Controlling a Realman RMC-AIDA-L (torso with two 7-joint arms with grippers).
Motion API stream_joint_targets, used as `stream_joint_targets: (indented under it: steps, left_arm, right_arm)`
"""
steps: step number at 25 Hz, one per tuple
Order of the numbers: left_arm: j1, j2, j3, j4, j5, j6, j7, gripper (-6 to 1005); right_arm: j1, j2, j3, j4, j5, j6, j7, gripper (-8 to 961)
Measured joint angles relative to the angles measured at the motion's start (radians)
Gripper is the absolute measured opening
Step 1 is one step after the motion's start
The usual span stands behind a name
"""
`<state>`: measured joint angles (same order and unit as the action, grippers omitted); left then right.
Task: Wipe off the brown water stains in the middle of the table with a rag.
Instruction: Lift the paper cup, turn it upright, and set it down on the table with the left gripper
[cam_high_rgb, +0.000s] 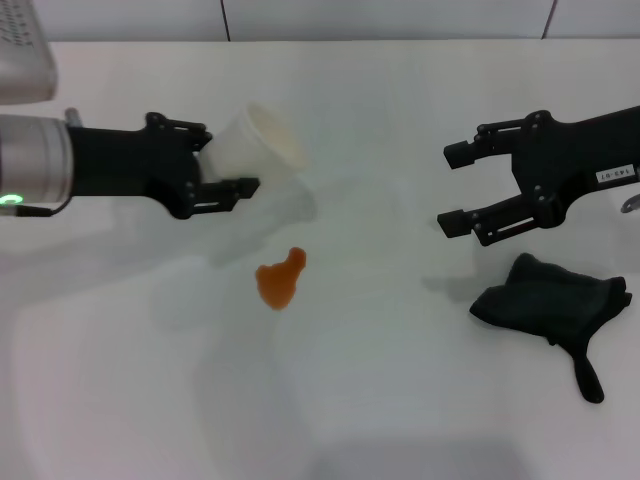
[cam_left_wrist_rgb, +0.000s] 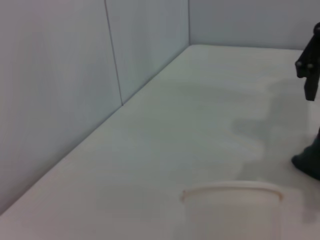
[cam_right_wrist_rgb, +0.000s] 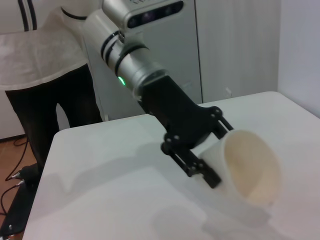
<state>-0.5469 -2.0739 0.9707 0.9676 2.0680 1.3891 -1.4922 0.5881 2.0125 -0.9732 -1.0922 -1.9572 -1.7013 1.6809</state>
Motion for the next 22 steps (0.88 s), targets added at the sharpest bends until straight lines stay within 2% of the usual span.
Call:
stream_joint_targets:
  steps: [6,11,13,18,22]
  left_arm:
    - [-0.058,0.001,-0.001,-0.172,-0.062,-0.092,0.111,528]
    - [-0.081,0.001,-0.001,-0.256,-0.122,-0.142,0.188,511]
    - [-0.094,0.001,-0.001,-0.348,-0.187,-0.179,0.270,507]
    - [-0.092,-0.002,-0.001,-0.438,-0.253,-0.218,0.361,502]
    - [-0.063,-0.002,-0.001,-0.487,-0.329,-0.231,0.432,497]
  right_arm:
    - [0.008,0.000,-0.011,0.002,0.000,0.005,-0.003,869]
    - [0.010,0.000,-0.012,0.003,0.001,0.008,-0.005,869]
    - [0.010,0.000,-0.012,0.003,0.001,0.008,-0.007,869]
    - [0.010,0.000,-0.012,0.003,0.005,0.008,-0.012,869]
    - [0.010,-0.001,-0.012,0.003,0.008,0.008,-0.013,869]
